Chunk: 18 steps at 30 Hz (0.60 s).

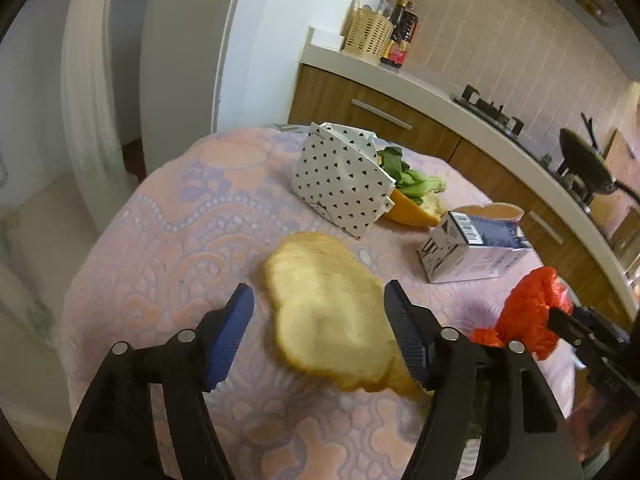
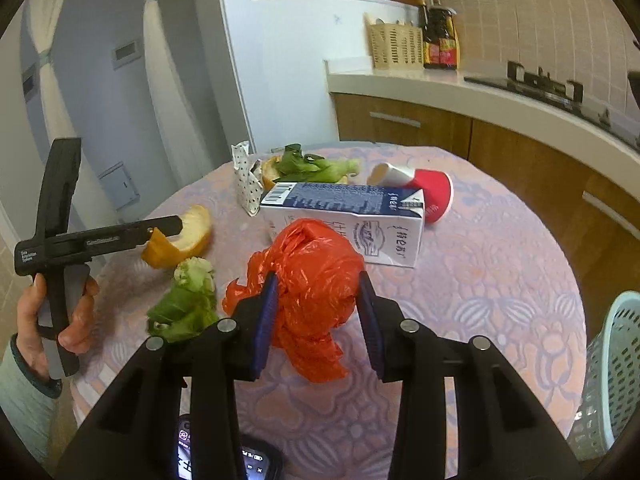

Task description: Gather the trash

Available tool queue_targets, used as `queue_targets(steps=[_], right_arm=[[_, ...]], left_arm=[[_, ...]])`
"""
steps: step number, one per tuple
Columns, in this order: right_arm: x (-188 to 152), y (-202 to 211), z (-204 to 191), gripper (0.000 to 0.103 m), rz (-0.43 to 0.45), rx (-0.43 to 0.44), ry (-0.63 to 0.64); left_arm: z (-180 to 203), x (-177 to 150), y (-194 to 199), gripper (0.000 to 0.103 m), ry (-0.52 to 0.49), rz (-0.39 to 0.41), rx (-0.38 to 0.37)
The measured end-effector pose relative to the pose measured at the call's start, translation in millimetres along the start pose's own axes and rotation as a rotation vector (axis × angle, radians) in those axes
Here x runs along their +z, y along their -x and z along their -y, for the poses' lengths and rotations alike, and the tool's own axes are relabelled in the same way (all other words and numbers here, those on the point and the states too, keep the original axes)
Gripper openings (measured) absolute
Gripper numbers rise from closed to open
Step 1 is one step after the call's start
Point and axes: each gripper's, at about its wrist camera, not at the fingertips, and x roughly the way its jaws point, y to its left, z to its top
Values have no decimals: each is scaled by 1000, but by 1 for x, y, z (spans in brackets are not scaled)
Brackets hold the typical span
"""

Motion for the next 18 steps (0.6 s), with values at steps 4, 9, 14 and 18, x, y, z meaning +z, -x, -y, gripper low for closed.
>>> queue_targets(steps=[4, 9, 14, 18], right_arm=[[-2, -1, -11, 36, -2, -10, 51], [-2, -4, -12, 36, -9, 7, 57], [-1, -6, -7, 36, -18, 28, 35], [-1, -7, -7, 36, -21, 24, 34]], left_arm=[[-5, 3, 4, 76, 44, -21, -46], [2, -13, 9, 87, 8, -42, -103], [21, -23, -9, 90, -123, -66, 16], [5, -10, -24, 88, -36, -108, -4]])
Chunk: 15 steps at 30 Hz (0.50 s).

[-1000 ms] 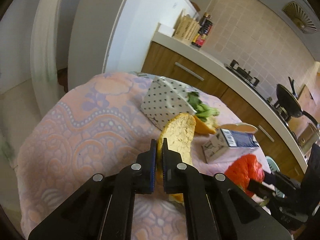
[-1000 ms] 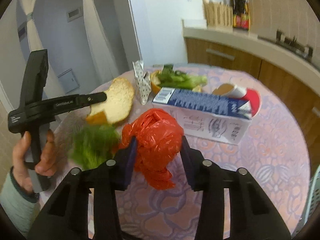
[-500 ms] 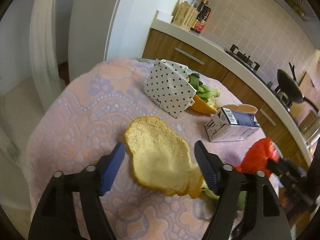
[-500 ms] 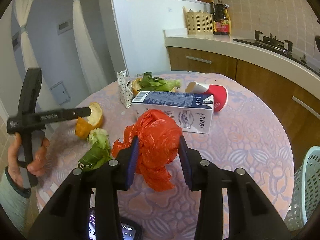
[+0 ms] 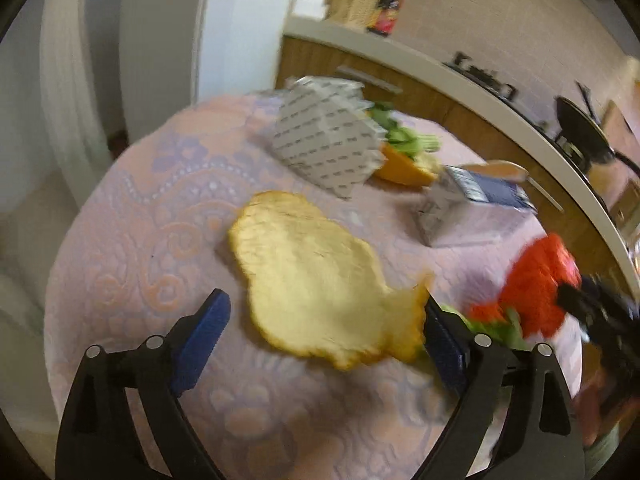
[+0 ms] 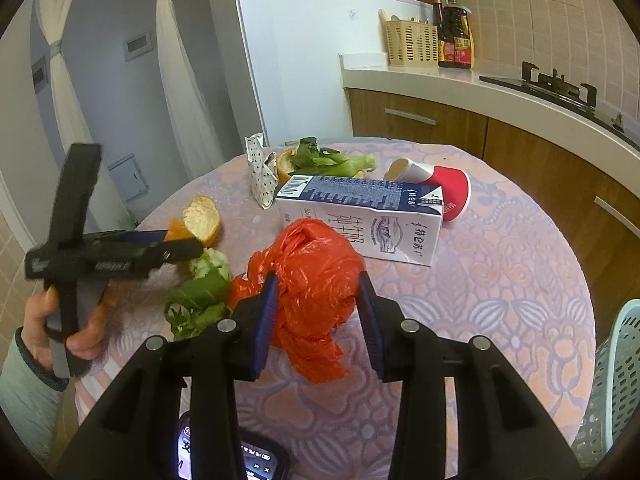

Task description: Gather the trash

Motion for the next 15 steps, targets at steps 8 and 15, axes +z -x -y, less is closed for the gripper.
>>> queue_targets(steps=[8, 15], right_arm=[[-1, 0, -6, 36, 13, -29, 16], [-2, 24, 8, 36, 83, -39, -49]], left_arm=[[6, 1, 4, 46, -38, 47, -2], [6, 1, 31, 24, -1, 99, -40]])
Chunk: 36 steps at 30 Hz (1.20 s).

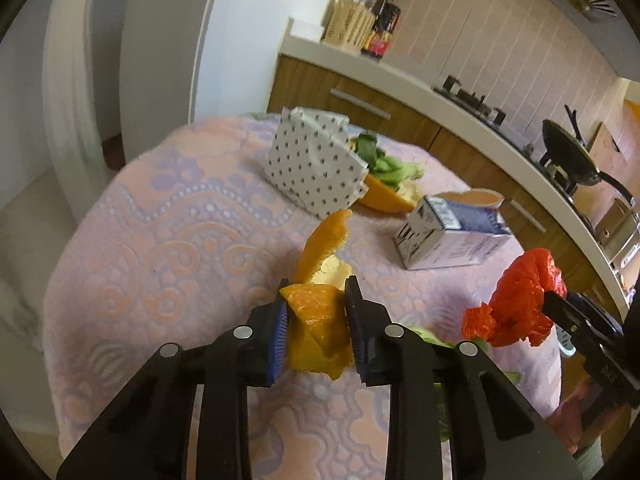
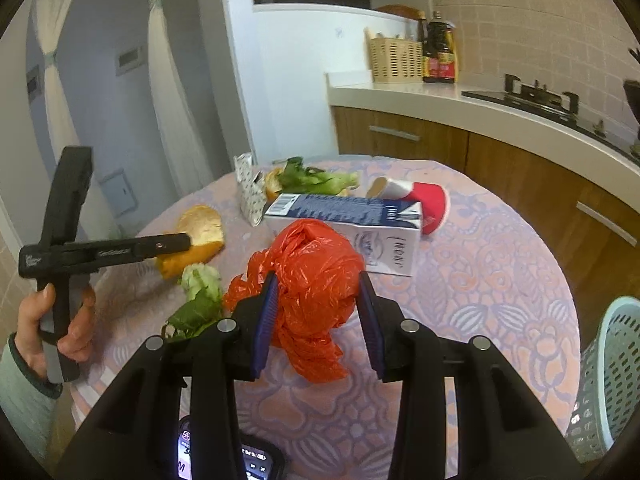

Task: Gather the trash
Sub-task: 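Carry peel and red bag over the wastebasket and open both tools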

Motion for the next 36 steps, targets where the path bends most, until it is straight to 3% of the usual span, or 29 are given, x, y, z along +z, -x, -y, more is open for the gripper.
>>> queue_targets(steps=[6, 16, 22, 27, 36], right_arm=[[10, 51, 23, 36, 106, -23, -52], [8, 151, 88, 36, 282, -140, -147], [-10, 196, 150, 36, 321, -260, -256], [-41, 223, 210, 36, 323, -376, -383], [-99, 227, 304, 36, 193, -572, -629]], left_arm=[[33, 13, 40, 24, -36, 87, -64], [176, 32, 70, 24, -277, 168, -193], [284, 29, 36, 24, -381, 91, -320], [367, 20, -5, 24, -481, 15, -384], [486, -20, -106, 24, -590, -203, -439]])
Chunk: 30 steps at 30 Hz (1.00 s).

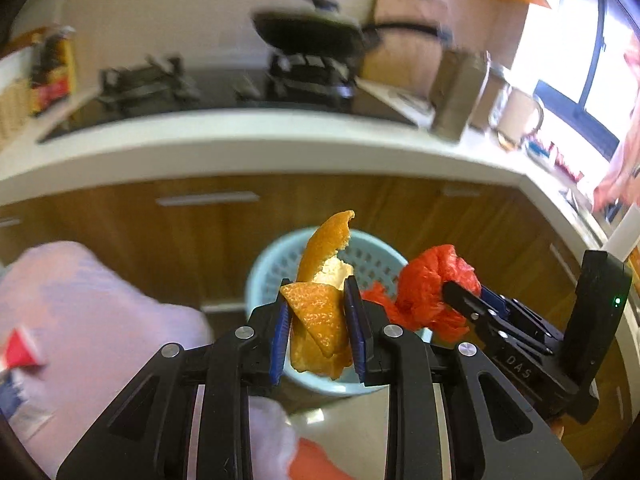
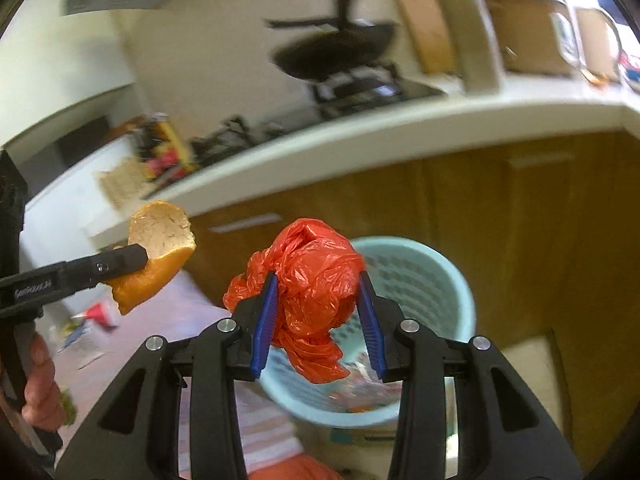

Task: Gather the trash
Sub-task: 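Carry peel and red bag over the wastebasket and open both tools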

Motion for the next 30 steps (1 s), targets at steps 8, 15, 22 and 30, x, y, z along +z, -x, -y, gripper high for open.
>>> queue_targets(steps=[8, 15, 22, 30], right_arm=[[-7, -48, 32, 48, -139, -86, -63], [-17, -49, 61, 56, -156, -88, -128], [-15, -36, 67, 56, -133, -75, -141], [4, 1, 21, 56, -50, -4, -65]], left_arm=[[25, 9, -81, 25, 4, -112, -30], [26, 14, -119, 41, 30, -158, -36], [30, 11, -114, 59, 15, -134, -30], [33, 11, -30, 60, -13, -17, -29]])
